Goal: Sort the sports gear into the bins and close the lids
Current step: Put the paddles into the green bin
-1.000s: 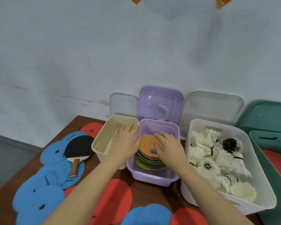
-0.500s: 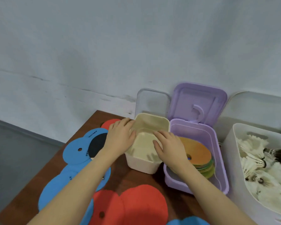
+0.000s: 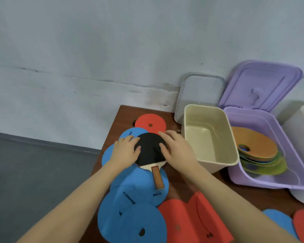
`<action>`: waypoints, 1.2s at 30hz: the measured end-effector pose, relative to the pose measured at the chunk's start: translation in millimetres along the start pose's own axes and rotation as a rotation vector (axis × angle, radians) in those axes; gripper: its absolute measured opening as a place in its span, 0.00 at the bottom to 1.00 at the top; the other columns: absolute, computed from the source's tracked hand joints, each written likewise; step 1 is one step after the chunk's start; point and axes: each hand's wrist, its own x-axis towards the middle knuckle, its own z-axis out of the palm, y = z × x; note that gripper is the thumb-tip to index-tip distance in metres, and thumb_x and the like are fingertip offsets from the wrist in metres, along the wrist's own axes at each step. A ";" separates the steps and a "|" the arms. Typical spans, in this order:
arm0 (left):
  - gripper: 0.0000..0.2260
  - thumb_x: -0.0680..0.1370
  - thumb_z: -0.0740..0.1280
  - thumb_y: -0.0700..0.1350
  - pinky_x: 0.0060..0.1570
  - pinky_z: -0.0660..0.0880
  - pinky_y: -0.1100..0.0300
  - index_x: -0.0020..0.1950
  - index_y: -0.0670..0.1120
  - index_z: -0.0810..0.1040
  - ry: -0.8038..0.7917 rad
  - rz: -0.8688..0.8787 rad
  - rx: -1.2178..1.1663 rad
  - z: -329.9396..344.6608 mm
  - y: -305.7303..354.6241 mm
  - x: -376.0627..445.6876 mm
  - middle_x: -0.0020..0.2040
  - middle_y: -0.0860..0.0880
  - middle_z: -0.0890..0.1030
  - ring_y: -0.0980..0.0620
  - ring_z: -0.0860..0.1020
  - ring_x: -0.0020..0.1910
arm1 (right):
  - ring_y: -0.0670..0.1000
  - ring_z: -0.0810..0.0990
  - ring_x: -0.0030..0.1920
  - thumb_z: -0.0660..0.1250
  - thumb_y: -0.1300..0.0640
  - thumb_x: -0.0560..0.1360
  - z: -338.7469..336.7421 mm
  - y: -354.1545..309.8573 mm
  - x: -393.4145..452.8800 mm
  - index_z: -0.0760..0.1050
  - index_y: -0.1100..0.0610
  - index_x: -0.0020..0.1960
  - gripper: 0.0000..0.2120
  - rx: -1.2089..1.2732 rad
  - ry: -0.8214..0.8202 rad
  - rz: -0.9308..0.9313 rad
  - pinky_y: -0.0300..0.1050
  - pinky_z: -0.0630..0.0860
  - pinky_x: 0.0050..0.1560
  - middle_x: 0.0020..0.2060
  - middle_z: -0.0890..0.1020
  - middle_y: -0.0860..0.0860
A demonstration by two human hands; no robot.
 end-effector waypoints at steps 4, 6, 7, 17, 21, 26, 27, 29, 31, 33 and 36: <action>0.21 0.80 0.57 0.52 0.65 0.61 0.49 0.73 0.50 0.63 -0.105 0.007 0.008 23.1 -28.3 11.0 0.72 0.47 0.65 0.44 0.63 0.69 | 0.58 0.71 0.60 0.59 0.46 0.78 39.8 -5.9 5.0 0.64 0.52 0.72 0.24 -0.039 -0.223 0.151 0.51 0.73 0.54 0.67 0.69 0.53; 0.23 0.80 0.56 0.53 0.67 0.57 0.47 0.75 0.51 0.60 -0.178 0.010 -0.008 34.4 -36.8 17.3 0.74 0.46 0.60 0.44 0.59 0.72 | 0.60 0.66 0.66 0.60 0.39 0.75 61.8 -3.7 2.0 0.56 0.48 0.75 0.33 -0.049 -0.384 0.285 0.52 0.69 0.61 0.73 0.60 0.53; 0.24 0.80 0.56 0.53 0.68 0.56 0.47 0.75 0.52 0.57 -0.214 0.012 -0.014 39.5 -40.0 21.1 0.75 0.46 0.58 0.44 0.56 0.72 | 0.62 0.62 0.69 0.61 0.35 0.72 71.6 -1.5 0.2 0.51 0.46 0.76 0.38 -0.045 -0.458 0.344 0.54 0.66 0.64 0.75 0.55 0.54; 0.27 0.80 0.56 0.57 0.68 0.53 0.49 0.77 0.52 0.52 -0.212 0.054 -0.038 70.2 -48.2 42.0 0.75 0.47 0.57 0.44 0.54 0.71 | 0.64 0.54 0.72 0.67 0.30 0.63 118.8 4.9 -14.0 0.49 0.44 0.76 0.48 -0.096 -0.371 0.416 0.59 0.52 0.70 0.76 0.46 0.57; 0.27 0.79 0.58 0.56 0.68 0.54 0.50 0.76 0.53 0.55 -0.149 0.032 -0.118 70.9 -49.3 39.0 0.74 0.47 0.59 0.45 0.56 0.71 | 0.67 0.61 0.69 0.65 0.30 0.65 118.8 2.4 -17.5 0.60 0.45 0.73 0.41 -0.111 -0.294 0.366 0.63 0.57 0.67 0.75 0.55 0.59; 0.25 0.78 0.59 0.55 0.66 0.55 0.52 0.75 0.53 0.59 0.056 0.013 -0.173 50.2 -46.2 20.4 0.73 0.49 0.61 0.47 0.58 0.67 | 0.67 0.72 0.61 0.55 0.26 0.62 100.2 -11.7 -14.1 0.70 0.45 0.67 0.39 -0.157 -0.196 0.289 0.62 0.70 0.57 0.69 0.68 0.59; 0.25 0.78 0.58 0.55 0.65 0.56 0.52 0.75 0.53 0.59 0.101 0.016 -0.173 42.8 -44.9 16.8 0.73 0.49 0.61 0.47 0.58 0.67 | 0.67 0.72 0.61 0.56 0.26 0.62 93.5 -14.8 -11.7 0.70 0.45 0.67 0.39 -0.156 -0.170 0.268 0.62 0.70 0.57 0.69 0.69 0.59; 0.26 0.76 0.55 0.58 0.65 0.56 0.51 0.74 0.53 0.61 0.186 0.010 -0.188 24.9 -39.1 9.8 0.73 0.49 0.62 0.46 0.59 0.67 | 0.67 0.71 0.62 0.57 0.26 0.62 77.9 -20.4 -6.6 0.71 0.45 0.67 0.39 -0.139 -0.111 0.221 0.62 0.70 0.57 0.69 0.69 0.58; 0.30 0.73 0.50 0.61 0.65 0.57 0.49 0.73 0.52 0.63 0.261 -0.001 -0.204 7.0 -29.5 2.6 0.73 0.49 0.63 0.45 0.60 0.67 | 0.68 0.71 0.62 0.58 0.26 0.63 60.1 -24.4 -3.5 0.71 0.45 0.67 0.38 -0.130 -0.062 0.169 0.62 0.71 0.56 0.69 0.69 0.58; 0.32 0.71 0.48 0.61 0.65 0.58 0.48 0.73 0.51 0.64 0.330 0.005 -0.199 -9.3 -17.6 -4.8 0.72 0.48 0.64 0.44 0.62 0.66 | 0.68 0.70 0.63 0.60 0.27 0.63 40.8 -25.9 -3.7 0.70 0.45 0.67 0.38 -0.125 -0.016 0.121 0.62 0.71 0.57 0.69 0.68 0.58; 0.31 0.72 0.50 0.61 0.63 0.60 0.48 0.72 0.50 0.66 0.380 0.028 -0.171 -31.4 8.0 -15.3 0.71 0.46 0.67 0.43 0.64 0.65 | 0.67 0.70 0.63 0.61 0.27 0.62 9.1 -19.8 -11.2 0.71 0.45 0.67 0.38 -0.095 0.053 0.076 0.62 0.71 0.57 0.70 0.68 0.57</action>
